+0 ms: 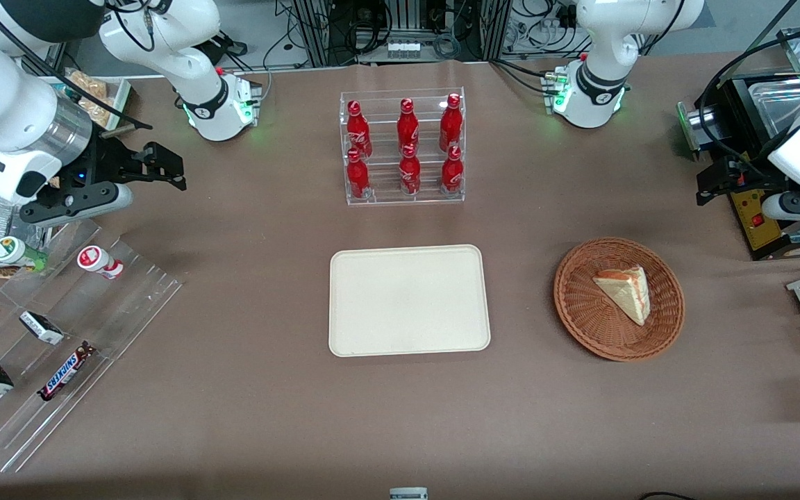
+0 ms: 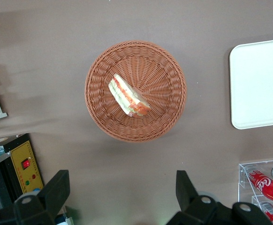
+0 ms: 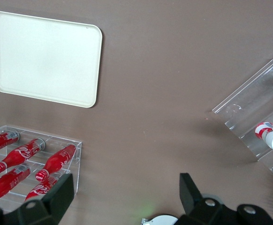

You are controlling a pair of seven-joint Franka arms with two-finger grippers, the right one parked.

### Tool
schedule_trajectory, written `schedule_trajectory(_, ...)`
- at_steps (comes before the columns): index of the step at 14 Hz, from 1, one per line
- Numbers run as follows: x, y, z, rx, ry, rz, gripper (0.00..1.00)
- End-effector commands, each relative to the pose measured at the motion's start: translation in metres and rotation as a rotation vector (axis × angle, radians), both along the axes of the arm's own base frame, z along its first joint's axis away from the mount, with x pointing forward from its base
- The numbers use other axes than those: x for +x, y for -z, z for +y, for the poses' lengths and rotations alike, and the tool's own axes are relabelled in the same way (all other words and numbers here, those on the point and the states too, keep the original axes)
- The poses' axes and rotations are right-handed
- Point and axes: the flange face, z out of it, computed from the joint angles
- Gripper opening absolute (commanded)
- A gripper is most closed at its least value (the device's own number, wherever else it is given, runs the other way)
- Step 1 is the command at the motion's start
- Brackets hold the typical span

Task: Place sandwich from basket to tray
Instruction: 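Raise the left gripper and move it toward the wicker basket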

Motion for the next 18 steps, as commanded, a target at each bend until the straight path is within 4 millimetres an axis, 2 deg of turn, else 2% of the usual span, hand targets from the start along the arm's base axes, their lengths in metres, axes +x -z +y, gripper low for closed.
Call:
schedule_trajectory(1,-0.003,-0.001,0.0,-0.001,0.009,0.012,1.0)
schedule_trajectory(9,-0.005,0.001,0.002,0.001,0.008,0.035,1.0)
schedule_trajectory(11,-0.005,0.012,0.002,0.002,0.0,0.051,1.0)
schedule_trajectory(13,0.001,0.04,0.003,0.004,-0.001,0.067,1.0)
schedule_trajectory(16,0.006,0.105,0.004,0.003,-0.003,0.034,1.0)
schedule_trajectory(18,0.007,0.16,0.003,0.001,-0.002,0.002,1.0)
